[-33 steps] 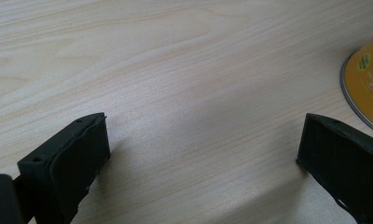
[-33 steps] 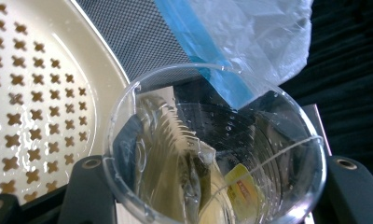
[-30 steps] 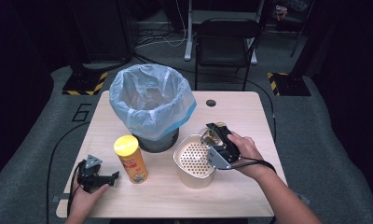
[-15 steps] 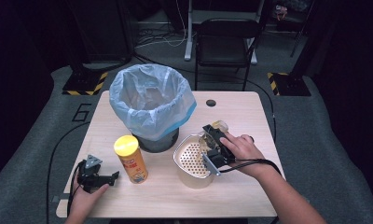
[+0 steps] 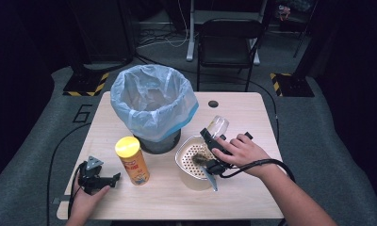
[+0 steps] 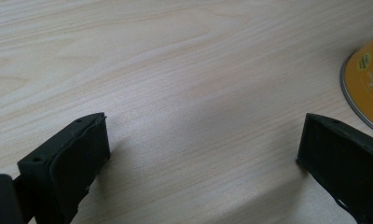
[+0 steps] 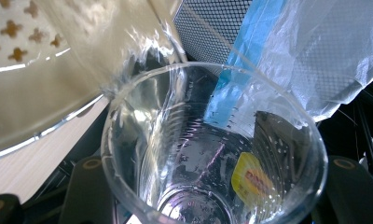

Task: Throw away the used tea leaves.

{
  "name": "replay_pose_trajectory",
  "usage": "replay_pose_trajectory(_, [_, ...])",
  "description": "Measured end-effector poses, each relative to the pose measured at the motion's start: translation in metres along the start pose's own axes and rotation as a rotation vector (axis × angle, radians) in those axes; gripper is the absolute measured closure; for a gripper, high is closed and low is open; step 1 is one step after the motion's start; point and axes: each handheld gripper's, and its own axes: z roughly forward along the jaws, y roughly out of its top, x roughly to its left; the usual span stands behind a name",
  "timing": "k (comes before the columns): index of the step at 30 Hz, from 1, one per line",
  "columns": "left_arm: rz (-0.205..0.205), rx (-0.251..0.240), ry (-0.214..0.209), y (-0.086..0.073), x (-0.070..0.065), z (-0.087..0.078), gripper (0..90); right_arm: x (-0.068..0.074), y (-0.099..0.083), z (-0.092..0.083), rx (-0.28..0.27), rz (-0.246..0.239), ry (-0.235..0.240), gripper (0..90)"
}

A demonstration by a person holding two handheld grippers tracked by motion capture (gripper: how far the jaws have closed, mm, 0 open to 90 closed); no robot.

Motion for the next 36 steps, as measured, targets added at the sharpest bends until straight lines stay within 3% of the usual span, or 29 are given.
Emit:
replay_pose_trajectory(2, [0.001, 0.008, -0.004, 0.0, 0.0, -0.001, 2.0, 0.001, -0.001, 0.001, 0.007, 0.026, 0.003, 38.4])
replay_pose_trajectory(3, [0.0, 0.007, -0.004, 0.0, 0.0, -0.001, 2.0, -0.002, -0.002, 0.0, 0.016, -0.014, 0.008, 38.4])
replay_pose_trajectory(4, [-0.002, -0.003, 0.0, 0.0, 0.0, 0.0, 2.0, -0.001, -0.002, 0.001, 0.016, -0.015, 0.005, 38.3])
replay_pose_trajectory(5, [-0.001, 0.003, -0.003, 0.0, 0.0, 0.0, 2.0, 0.004, 0.0, 0.002, 0.004, 0.053, -0.018, 38.3])
replay_pose_trajectory(6, [0.0, 0.007, -0.004, 0.0, 0.0, -0.001, 2.0, 0.006, 0.002, 0.002, 0.002, 0.079, -0.039, 38.3])
replay_pose_trajectory(8, [0.0, 0.005, -0.003, 0.0, 0.0, 0.0, 2.0, 0.006, 0.003, -0.001, 0.024, 0.072, -0.024, 38.3])
replay_pose_trajectory(11, [0.0, 0.007, -0.004, 0.0, 0.0, -0.001, 2.0, 0.003, 0.002, -0.002, 0.017, 0.007, -0.026, 38.1])
replay_pose_trajectory(26, [0.0, 0.003, -0.002, 0.0, 0.0, 0.0, 2.0, -0.008, -0.001, -0.007, 0.02, -0.08, -0.041, 37.8])
replay_pose_trajectory(29, [0.0, 0.003, -0.002, 0.0, 0.0, 0.0, 2.0, -0.011, -0.001, -0.008, 0.014, -0.125, -0.034, 37.8])
replay_pose_trajectory(34, [0.001, 0.006, -0.004, 0.0, 0.0, -0.001, 2.1, -0.016, -0.003, -0.01, 0.018, -0.143, -0.041, 37.8])
replay_pose_trajectory(36, [0.0, 0.003, -0.002, 0.0, 0.0, 0.0, 2.0, -0.018, -0.004, -0.011, 0.012, -0.172, -0.048, 37.8])
